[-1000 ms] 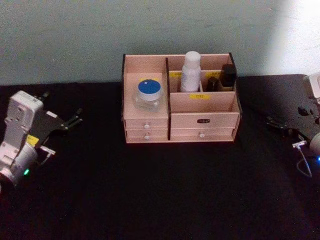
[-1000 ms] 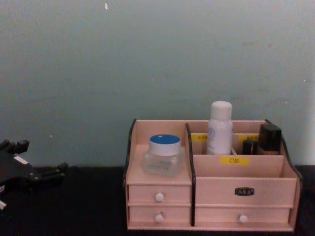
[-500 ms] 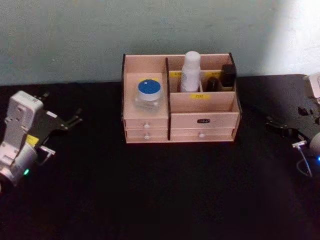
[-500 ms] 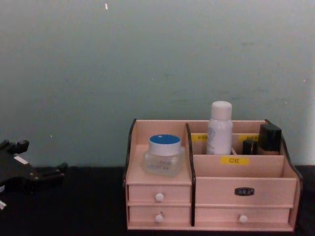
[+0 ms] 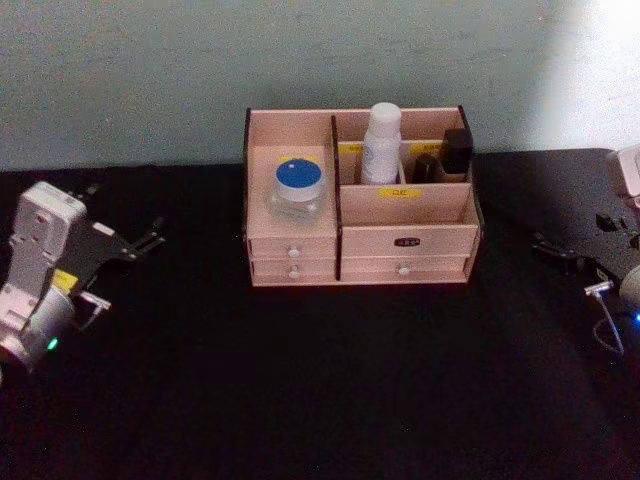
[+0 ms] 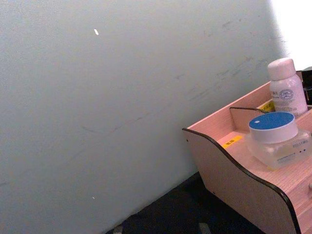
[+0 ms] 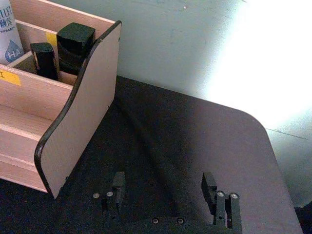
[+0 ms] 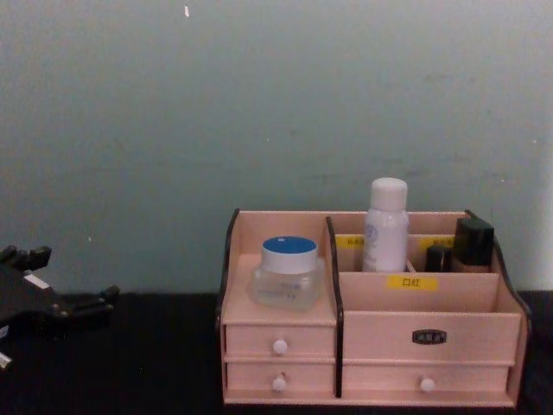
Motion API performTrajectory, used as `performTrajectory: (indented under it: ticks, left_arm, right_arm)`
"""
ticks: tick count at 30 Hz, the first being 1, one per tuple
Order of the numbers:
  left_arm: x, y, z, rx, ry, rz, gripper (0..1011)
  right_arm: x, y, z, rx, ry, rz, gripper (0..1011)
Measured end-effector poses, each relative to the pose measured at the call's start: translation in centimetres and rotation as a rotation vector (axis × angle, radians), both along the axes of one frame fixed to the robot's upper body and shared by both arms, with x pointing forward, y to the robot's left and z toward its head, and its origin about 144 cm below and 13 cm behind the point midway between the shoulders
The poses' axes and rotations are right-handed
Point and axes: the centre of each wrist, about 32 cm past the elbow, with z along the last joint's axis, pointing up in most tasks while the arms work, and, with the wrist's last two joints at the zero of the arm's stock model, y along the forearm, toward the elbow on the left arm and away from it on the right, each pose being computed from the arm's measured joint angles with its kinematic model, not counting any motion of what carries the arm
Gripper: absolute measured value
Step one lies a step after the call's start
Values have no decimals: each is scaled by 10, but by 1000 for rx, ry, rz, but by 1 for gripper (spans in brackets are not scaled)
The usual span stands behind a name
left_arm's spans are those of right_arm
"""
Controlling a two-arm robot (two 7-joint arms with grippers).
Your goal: Pick up the facial cleanser and watermelon frost from the table and place them into the tiered storage box.
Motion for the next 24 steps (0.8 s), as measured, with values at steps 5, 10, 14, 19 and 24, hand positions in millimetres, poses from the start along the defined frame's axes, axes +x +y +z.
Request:
performTrajectory:
  ticks: [5,10,14,19,24]
  left_arm:
    - [0,0,0,0,0,0,1001]
    - [0,0,0,0,0,0,1001]
    - [0,0,0,0,0,0,1001]
    - [0,0,0,0,0,0,1001]
    - [0,0,0,0,0,0,1001]
  right_arm:
    - [0,0,0,0,0,0,1003]
    - [0,0,0,0,0,0,1003]
    - [0,0,0,0,0,0,1003]
    - [0,0,0,0,0,0,1003]
    - [0,0,0,0,0,0,1002]
